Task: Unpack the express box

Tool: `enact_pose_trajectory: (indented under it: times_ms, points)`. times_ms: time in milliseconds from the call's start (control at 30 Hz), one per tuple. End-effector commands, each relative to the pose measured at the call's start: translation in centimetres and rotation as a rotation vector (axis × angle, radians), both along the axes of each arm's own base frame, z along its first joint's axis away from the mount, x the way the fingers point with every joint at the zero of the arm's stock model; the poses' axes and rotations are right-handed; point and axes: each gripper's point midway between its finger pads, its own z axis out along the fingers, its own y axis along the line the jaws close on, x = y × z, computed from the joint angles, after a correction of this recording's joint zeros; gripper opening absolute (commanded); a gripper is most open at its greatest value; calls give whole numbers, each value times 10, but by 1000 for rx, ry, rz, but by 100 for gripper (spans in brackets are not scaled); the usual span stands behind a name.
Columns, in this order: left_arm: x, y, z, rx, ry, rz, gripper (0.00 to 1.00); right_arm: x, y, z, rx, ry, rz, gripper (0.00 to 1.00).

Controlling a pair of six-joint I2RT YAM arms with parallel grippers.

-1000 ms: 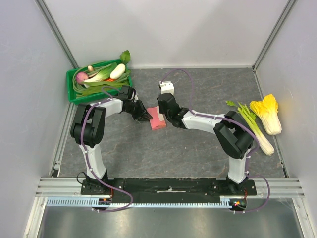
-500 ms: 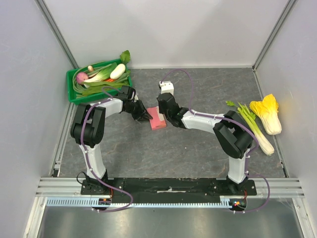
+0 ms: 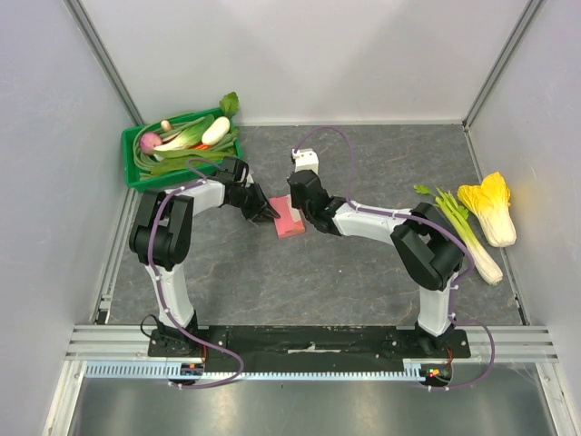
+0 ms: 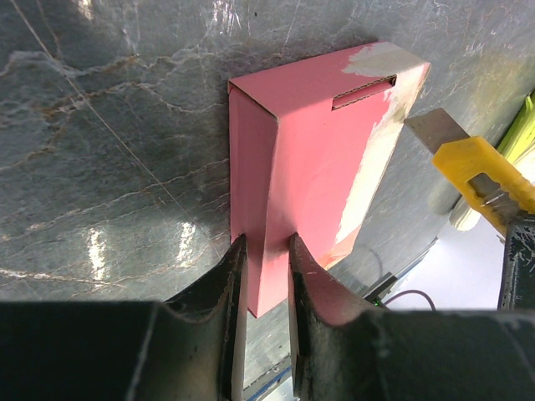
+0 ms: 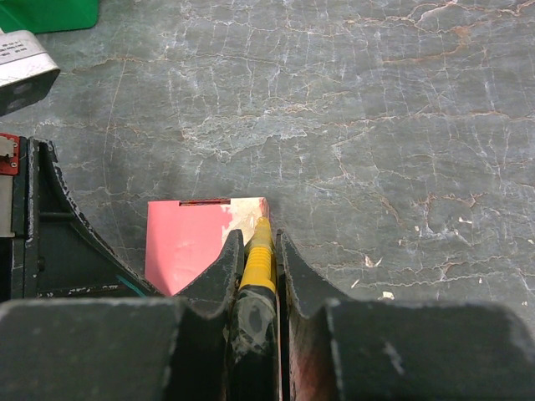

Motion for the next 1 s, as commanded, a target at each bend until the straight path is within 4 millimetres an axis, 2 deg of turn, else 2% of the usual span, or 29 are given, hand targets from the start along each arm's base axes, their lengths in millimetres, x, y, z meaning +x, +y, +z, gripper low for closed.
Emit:
enact_pose_trajectory:
  times_ms: [0, 267, 667, 967]
  points:
    - [-17, 12, -35, 82, 78, -1, 8, -3, 0, -17, -22, 47, 7, 0]
    - [-16, 13, -35, 63, 88, 17, 10, -10, -1, -22, -37, 65, 21, 0]
    - [-16, 10, -33, 17, 115, 51, 10, -17, -4, -15, -35, 82, 13, 0]
    - [-16, 7, -32, -11, 142, 102, 7, -30, -7, -11, -28, 113, 5, 0]
